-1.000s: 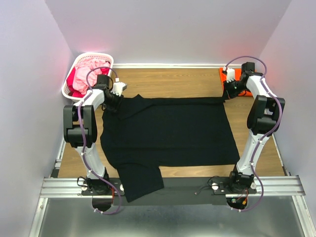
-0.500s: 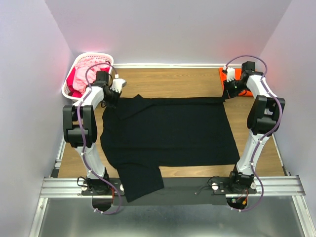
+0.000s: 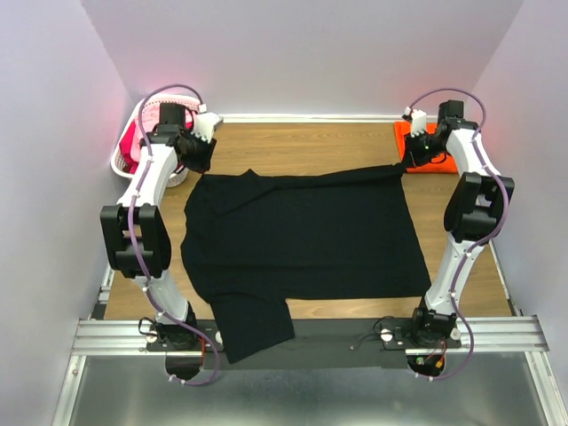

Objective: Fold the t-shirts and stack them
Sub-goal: Fold the tshirt

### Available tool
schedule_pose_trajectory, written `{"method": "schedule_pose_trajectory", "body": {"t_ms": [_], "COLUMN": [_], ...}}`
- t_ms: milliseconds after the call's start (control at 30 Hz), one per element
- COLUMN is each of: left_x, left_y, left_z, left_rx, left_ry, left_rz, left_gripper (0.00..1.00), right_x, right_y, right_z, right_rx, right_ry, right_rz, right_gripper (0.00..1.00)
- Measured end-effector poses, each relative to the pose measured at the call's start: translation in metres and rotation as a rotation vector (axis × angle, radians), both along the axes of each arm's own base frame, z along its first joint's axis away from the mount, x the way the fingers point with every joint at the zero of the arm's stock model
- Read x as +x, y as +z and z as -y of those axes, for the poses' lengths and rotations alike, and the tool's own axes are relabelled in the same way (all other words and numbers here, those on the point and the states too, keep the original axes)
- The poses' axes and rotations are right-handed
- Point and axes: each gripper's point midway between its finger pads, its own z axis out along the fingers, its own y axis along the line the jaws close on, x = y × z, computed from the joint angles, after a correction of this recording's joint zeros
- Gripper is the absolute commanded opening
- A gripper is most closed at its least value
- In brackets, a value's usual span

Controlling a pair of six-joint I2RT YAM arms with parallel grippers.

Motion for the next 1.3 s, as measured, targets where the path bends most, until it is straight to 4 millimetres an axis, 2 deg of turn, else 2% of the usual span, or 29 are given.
{"method": "schedule_pose_trajectory", "body": {"t_ms": [200, 367, 567, 733, 1300], "left_x": [-0.009, -0.008, 0.002, 0.002, -0.019], "left_y": [-0.063, -0.099, -0.108, -0.108, -0.128], "left_z": [-0.003, -0.011, -0.022, -0.022, -0.014], "left_rx": [-0.004, -0.009, -0.026, -0.042, -0.077], "left_ry": [0.005, 0.023, 0.044, 0.040, 0.024], "left_rz": [-0.150, -0.229, -0.238, -0.240, -0.309], "left_gripper": [0.48, 0.48, 0.48, 0.48, 0.45], "right_x": [-0.002, -0.004, -0.005, -0.005, -0.006], "right_y": [-0.004, -0.006, -0.009, -0.009, -0.014], "right_z": [-0.001, -0.001, -0.001, -0.001, -0.001], "right_rx": [0.006, 0.007, 0.009, 0.009, 0.011], "right_ry": [0.001, 0.001, 0.001, 0.001, 0.001], "right_rz": [-0.014, -0.025, -0.035, -0.038, -0.048], "right_gripper": [0.01, 0.00, 0.01, 0.01, 0.01]}}
